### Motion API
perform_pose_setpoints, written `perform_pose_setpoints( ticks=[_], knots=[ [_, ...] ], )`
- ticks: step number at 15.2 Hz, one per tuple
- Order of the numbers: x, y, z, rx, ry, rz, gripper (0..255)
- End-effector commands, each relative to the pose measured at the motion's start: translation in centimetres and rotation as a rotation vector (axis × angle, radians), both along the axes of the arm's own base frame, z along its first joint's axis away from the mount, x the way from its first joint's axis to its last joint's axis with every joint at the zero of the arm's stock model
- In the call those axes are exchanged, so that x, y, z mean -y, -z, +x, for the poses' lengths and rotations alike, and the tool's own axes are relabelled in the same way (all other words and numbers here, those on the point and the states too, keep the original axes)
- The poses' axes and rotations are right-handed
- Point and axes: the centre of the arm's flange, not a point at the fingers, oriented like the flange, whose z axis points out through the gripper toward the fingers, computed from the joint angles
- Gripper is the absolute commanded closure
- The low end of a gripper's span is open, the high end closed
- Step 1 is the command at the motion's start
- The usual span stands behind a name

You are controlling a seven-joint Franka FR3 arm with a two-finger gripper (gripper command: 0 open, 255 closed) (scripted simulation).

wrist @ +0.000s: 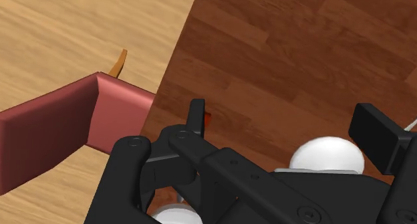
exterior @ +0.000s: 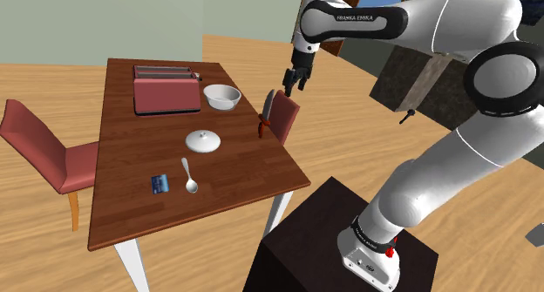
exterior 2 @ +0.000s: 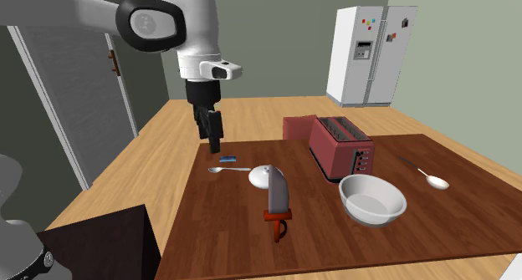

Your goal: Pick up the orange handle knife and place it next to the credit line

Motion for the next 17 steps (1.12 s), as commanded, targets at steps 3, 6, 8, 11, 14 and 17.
perform_pose_setpoints(
  ticks=[3, 6, 8, 11, 14, 17],
  knots=[
    [1.8, 3.0, 4.7, -0.04, -0.005, 0.015, 0],
    [3.1, 5.4, 8.2, -0.07, -0.009, 0.026, 0],
    [3.9, 7.0, 10.5, -0.09, -0.012, 0.034, 0],
    [5.1, 9.5, 13.8, -0.12, -0.015, 0.045, 0],
    [6.3, 12.1, 17.1, -0.15, -0.019, 0.056, 0],
    [7.5, 14.9, 20.3, -0.18, -0.023, 0.068, 0]
  ],
)
